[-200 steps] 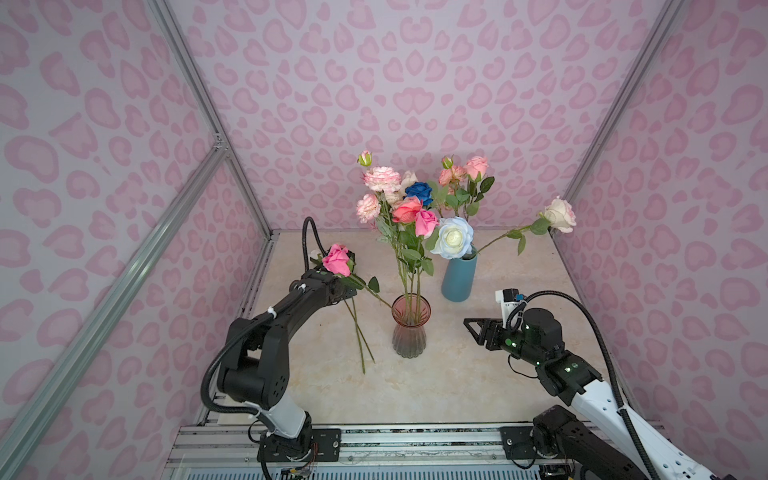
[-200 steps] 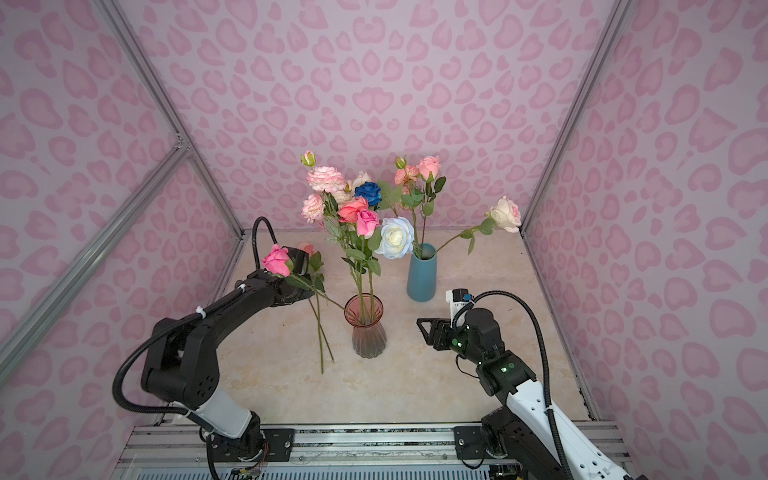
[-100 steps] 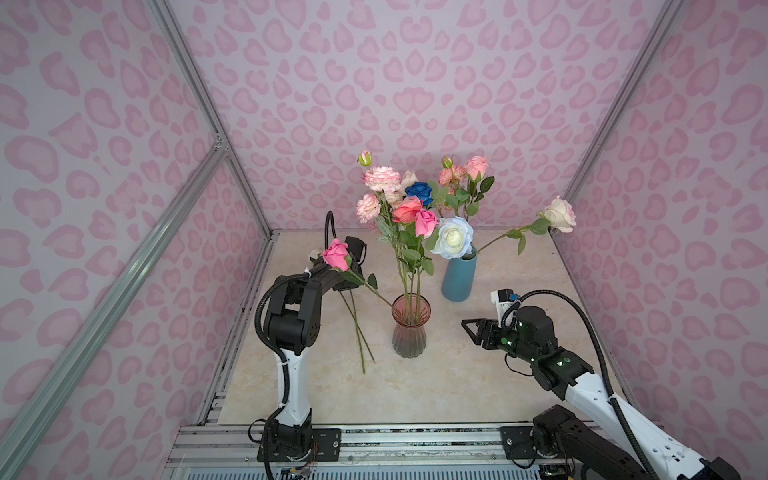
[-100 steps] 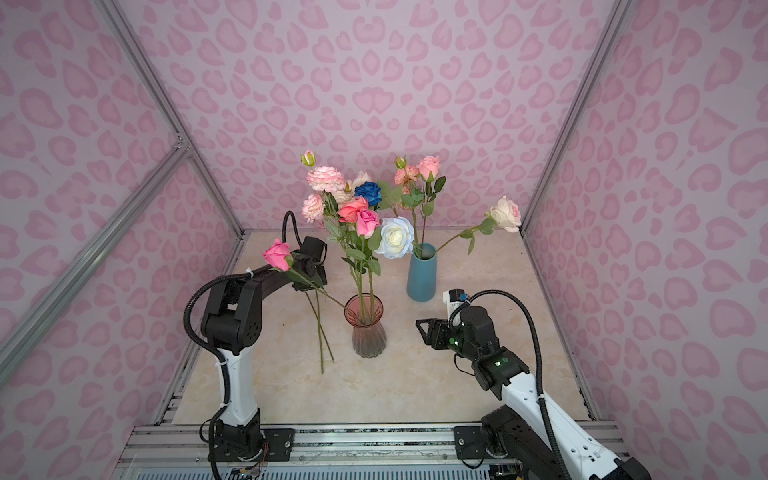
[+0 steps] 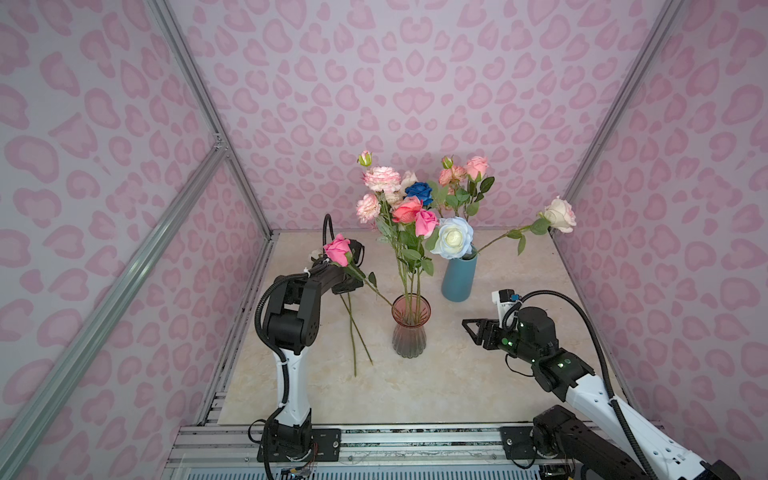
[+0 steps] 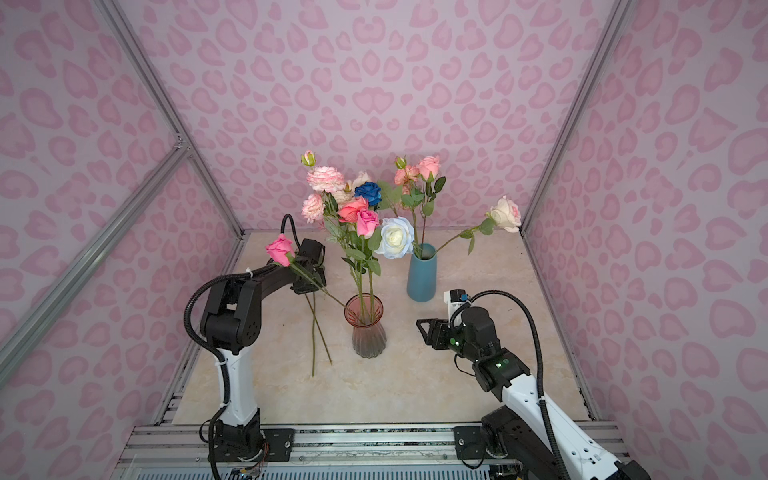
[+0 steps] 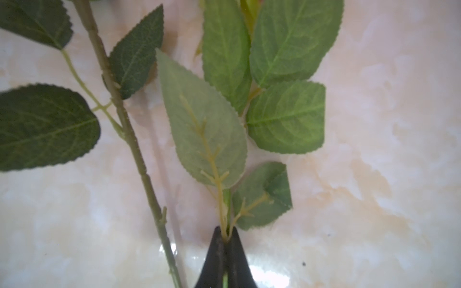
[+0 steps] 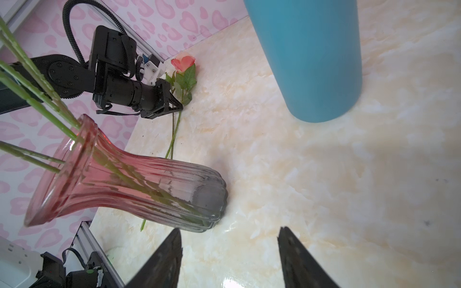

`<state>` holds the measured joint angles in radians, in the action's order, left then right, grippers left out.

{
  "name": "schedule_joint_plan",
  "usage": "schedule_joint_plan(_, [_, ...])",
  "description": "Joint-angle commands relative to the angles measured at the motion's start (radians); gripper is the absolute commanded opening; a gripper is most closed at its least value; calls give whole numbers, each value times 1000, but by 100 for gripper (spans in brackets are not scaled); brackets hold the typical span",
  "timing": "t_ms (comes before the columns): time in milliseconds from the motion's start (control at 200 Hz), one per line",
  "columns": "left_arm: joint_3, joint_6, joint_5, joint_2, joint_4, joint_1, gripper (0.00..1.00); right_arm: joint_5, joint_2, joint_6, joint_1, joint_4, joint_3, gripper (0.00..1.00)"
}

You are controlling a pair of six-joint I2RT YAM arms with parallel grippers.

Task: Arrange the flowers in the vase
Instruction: 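Close the left gripper on the pale pink rose stem, then lift the pale pink rose upright with the left gripper over the pink vase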

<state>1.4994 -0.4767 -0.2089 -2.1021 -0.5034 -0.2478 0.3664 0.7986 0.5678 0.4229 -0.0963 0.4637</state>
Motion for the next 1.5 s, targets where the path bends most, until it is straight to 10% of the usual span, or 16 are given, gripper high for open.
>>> schedule_joint_plan(0, [-25, 2, 2, 78, 4, 1, 3, -1, -11, -3, -2, 6, -6, 63])
schedule_joint_plan(800, [-373, 125, -28, 1370, 123, 1, 3, -4, -96, 39, 9, -37, 30, 61])
schedule_joint_plan(1300, [-143, -50, 500, 1347, 305, -15, 3, -51, -82, 47, 44, -40, 61, 60])
schedule_joint_plan(1495, [-119, -29, 474, 1256, 472, -227, 3, -27, -46, 71, 47, 2, 77, 60])
